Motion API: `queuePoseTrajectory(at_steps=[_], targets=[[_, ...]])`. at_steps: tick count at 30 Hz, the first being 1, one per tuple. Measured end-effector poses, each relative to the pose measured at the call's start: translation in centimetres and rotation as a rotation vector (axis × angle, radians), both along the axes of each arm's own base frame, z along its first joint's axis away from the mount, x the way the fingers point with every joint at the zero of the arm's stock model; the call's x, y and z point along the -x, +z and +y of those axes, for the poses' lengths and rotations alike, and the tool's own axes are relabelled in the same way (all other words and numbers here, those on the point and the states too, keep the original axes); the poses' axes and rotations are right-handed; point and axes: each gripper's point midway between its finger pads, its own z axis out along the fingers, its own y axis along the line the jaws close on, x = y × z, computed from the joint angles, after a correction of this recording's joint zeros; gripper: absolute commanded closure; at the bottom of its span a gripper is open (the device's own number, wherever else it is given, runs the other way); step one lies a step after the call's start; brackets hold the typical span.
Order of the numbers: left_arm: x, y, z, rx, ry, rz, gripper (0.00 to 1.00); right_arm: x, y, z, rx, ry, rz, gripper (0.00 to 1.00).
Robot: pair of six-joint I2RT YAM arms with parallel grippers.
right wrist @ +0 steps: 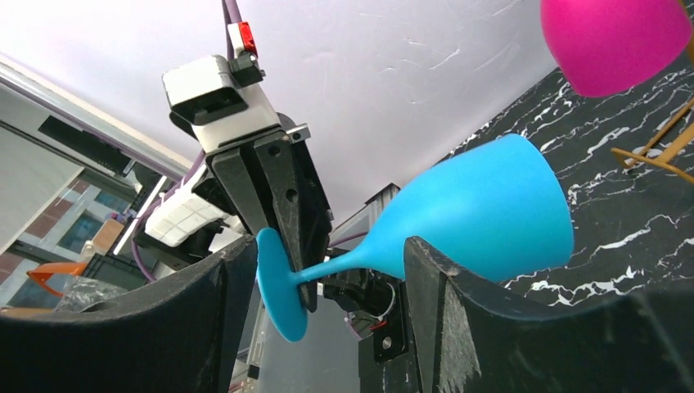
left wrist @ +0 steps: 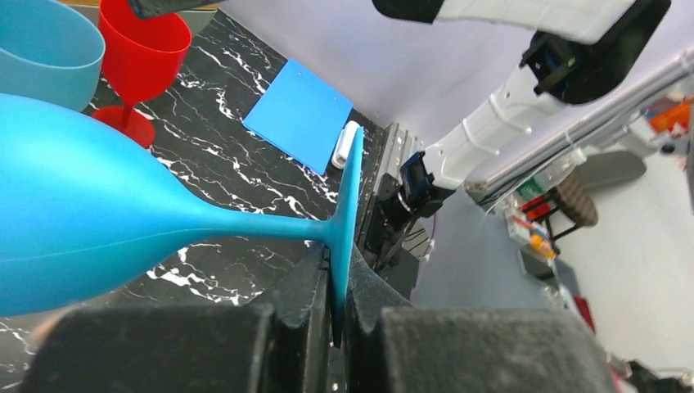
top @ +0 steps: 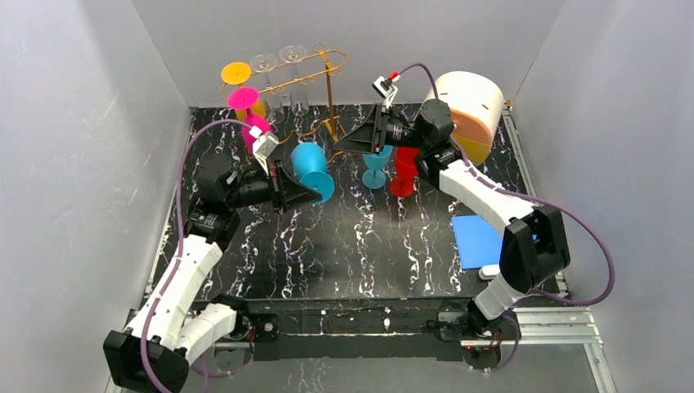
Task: Take the wine glass off the wine glass rack
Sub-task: Place the wine glass at the center of the board.
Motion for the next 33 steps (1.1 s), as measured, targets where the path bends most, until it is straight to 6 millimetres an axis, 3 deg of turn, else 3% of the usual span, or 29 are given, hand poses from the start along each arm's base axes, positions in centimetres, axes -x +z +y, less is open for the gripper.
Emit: queuePoseTrajectory(at_steps=[4,8,13,16,21,26,33], targets=[[0.8,-0.3,0.0,-0.022,-0.056,-0.071,1.00,0.1,0.4,0.0,0.008,0.010,-0.012,0.26],[1.5,-1.4,0.2,-0.073,-0.116,-0.190,1.00,0.3,-0.4,0.1,0.064,0.027,-0.005,0.25],[2.5,-1.9,0.6,-0.128,-0.193,-0.428,1.00,-0.6,0.5,-0.6,0.124,0.010,-0.037,0.25],[3.2,-2.1,0.9,-0.169,-0.243,-0.549,1.00,-1.6,1.2,-1.7,0.135,-0.021,-0.056,0.34],[4.4,-2.3,1.0,-0.166,-0.315,-0.629,1.00,-2.4,0.7,-2.6,0.157,-0.019,-0.004,0.36],[6.0,-2.3,0.8,-0.101,-0.412,-0.678,1.00,-3.0,1.0,-1.7,0.156,0.056,0.049,0.36],[6.3,-3.0,0.7,-0.067,-0.460,-0.671,1.00,-3.3,0.1,0.5,0.176,0.158,0.110,0.39]])
